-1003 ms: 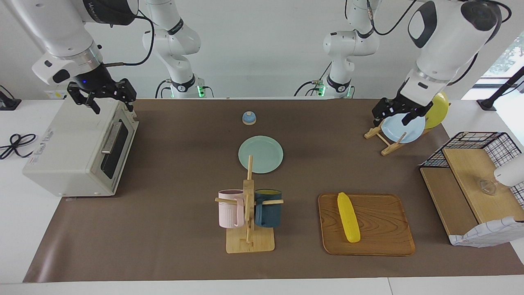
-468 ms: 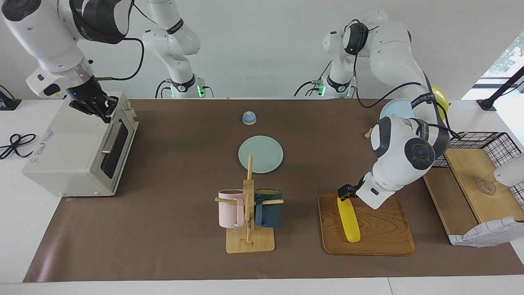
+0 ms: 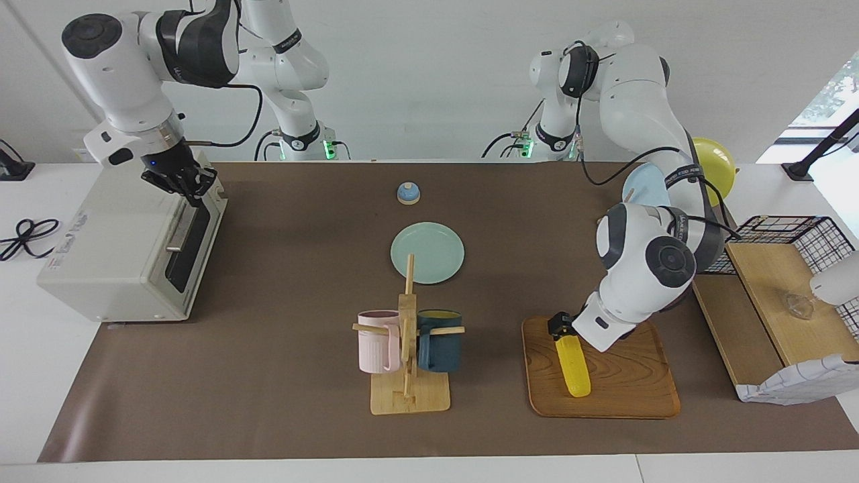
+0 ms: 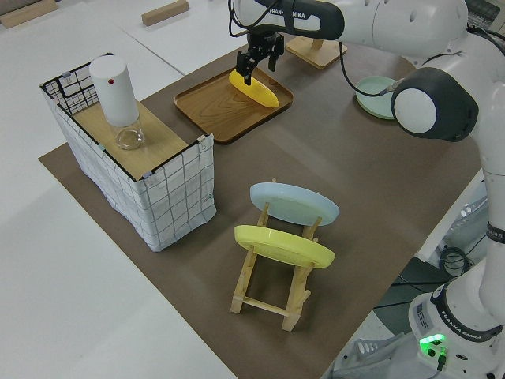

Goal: Put corn in oven
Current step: 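Grasp the yellow corn with the left gripper and lift it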

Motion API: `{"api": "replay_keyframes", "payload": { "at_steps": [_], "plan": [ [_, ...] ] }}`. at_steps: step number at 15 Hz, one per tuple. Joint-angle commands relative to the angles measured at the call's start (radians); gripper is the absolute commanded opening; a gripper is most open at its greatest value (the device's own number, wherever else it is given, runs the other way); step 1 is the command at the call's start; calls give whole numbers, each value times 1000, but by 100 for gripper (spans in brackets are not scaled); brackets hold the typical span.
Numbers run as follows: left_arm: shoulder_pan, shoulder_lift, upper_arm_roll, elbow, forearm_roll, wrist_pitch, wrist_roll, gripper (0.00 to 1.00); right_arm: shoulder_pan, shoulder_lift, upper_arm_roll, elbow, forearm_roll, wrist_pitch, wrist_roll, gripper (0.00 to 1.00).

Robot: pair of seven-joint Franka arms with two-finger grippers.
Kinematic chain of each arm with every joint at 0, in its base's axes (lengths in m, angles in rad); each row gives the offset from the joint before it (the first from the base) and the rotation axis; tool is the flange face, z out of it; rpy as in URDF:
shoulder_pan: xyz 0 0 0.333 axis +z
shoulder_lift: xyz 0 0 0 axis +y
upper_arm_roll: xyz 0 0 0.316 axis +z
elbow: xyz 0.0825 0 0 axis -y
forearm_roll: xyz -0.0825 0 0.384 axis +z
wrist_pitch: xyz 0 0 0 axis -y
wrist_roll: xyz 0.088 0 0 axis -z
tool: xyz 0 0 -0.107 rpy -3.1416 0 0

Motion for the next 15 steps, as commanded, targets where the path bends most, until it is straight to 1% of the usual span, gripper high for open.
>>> {"api": "replay_keyframes", "payload": {
  "at_steps": [1, 3, 6, 9, 13, 15],
  "plan": [
    [-3, 6, 15, -12, 21, 39, 11, 100, -38, -17, 3, -64, -21, 43, -14, 0],
    [-6, 8, 15, -12, 20, 74, 6, 100, -49, -15, 1, -69, -23, 49, -92, 0],
    [-24, 17, 62, -13, 20, 115, 3, 100, -82, -21, 1, -108, -23, 65, -99, 0],
    [-35, 25, 61, -22, 26, 141, 1, 100, -92, -12, 1, -130, -23, 96, -100, 0],
    [-45, 23, 61, -62, 24, 189, -14, 100, -92, -3, 1, -132, -24, 96, -100, 0],
    [-47, 20, 62, -96, 31, 230, -14, 100, -90, -4, 3, -145, -68, 96, -106, 0]
  ]
}}
